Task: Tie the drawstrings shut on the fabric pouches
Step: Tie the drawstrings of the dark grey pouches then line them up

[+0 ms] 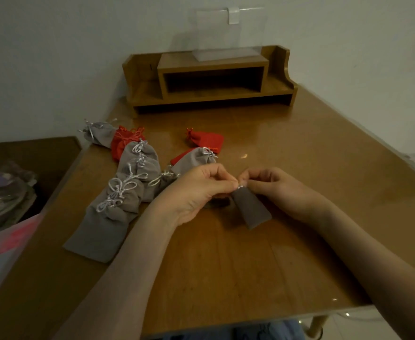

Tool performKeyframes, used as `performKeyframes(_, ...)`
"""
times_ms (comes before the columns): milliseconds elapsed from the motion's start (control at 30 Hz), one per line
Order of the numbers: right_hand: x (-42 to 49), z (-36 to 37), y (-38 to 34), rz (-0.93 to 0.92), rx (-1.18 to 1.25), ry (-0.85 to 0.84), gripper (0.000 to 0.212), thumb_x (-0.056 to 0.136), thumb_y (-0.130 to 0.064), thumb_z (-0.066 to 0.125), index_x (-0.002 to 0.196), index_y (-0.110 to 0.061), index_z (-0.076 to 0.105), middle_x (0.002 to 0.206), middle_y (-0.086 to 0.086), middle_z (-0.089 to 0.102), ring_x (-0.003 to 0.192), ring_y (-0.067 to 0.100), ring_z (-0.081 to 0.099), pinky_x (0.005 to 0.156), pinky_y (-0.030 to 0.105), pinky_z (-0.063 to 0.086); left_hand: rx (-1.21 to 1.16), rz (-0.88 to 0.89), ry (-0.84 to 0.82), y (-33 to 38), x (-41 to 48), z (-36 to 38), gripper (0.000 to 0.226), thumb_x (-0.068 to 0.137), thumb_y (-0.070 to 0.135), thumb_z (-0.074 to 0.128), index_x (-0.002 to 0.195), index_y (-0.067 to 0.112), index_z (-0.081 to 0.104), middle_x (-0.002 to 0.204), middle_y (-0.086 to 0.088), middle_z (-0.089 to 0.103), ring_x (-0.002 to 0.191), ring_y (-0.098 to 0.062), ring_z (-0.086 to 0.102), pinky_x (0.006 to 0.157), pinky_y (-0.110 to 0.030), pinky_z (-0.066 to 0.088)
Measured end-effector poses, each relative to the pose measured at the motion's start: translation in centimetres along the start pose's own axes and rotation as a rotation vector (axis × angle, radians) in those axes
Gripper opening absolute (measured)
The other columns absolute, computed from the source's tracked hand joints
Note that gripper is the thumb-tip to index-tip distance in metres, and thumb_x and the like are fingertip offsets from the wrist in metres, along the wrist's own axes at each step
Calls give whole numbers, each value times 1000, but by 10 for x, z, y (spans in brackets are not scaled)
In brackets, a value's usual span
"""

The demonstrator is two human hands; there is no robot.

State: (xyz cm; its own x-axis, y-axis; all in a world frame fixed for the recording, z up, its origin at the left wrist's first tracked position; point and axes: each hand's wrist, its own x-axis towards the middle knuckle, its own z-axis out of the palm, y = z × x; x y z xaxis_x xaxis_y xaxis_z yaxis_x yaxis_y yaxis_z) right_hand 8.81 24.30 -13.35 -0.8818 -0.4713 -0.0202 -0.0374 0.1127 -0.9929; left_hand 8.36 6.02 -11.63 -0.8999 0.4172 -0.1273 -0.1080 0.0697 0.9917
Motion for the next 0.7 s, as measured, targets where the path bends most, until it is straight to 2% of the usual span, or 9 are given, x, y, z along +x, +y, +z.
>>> performKeyframes(67,-1,1,-1,26,-75,9,10,94,-13,54,91,-7,61,83,6,62,74,10,57,67,19,45,155,1,24,-1,-1,0,16,84,-1,65,76,12,61,75,0,67,76,-9,63,71,-19,52)
performKeyframes(133,-1,3,-3,39,-173,17,12,96,-10,51,91,-7,62,79,1,62,69,5,56,63,16,44,368,31,61,-3,-1,0,18,84,4,67,73,18,61,80,-1,67,83,-14,63,79,-29,53)
performKeyframes(200,-1,3,-5,45,-221,30,13,96,-11,52,91,-6,62,77,0,60,66,3,55,61,15,43,530,76,103,-5,-2,2,19,83,10,69,73,24,61,80,4,65,86,-16,63,81,-35,52)
performKeyframes(267,-1,4,-5,45,-217,42,13,96,-10,52,89,-7,63,74,-1,59,65,3,53,60,15,42,623,114,147,-5,-2,4,15,85,16,69,77,27,61,79,9,63,83,-12,61,74,-28,51)
performKeyframes(367,0,4,-5,39,-219,70,15,96,-12,52,92,-3,64,73,0,58,63,4,51,59,15,40,765,174,172,-5,-3,6,6,90,22,64,91,27,60,82,15,58,79,-1,54,65,-17,41)
performKeyframes(467,1,5,-4,39,-234,88,16,97,-13,52,93,-1,63,66,-7,59,58,-1,51,55,13,40,873,221,150,-6,-3,7,10,94,23,58,102,22,64,87,9,62,76,-3,53,63,-14,39)
performKeyframes(567,2,6,-3,47,-255,109,19,97,-16,52,95,0,63,73,-1,61,64,4,55,60,17,44,969,321,203,-9,-3,10,4,93,19,57,90,19,58,74,10,53,69,-8,50,56,-14,36)
performKeyframes(700,5,9,-3,32,-365,145,21,98,-18,50,94,-1,63,81,7,63,70,8,56,66,20,44,1091,436,277,-15,2,16,17,90,10,53,78,16,42,68,11,32,75,-13,37,59,-25,19)
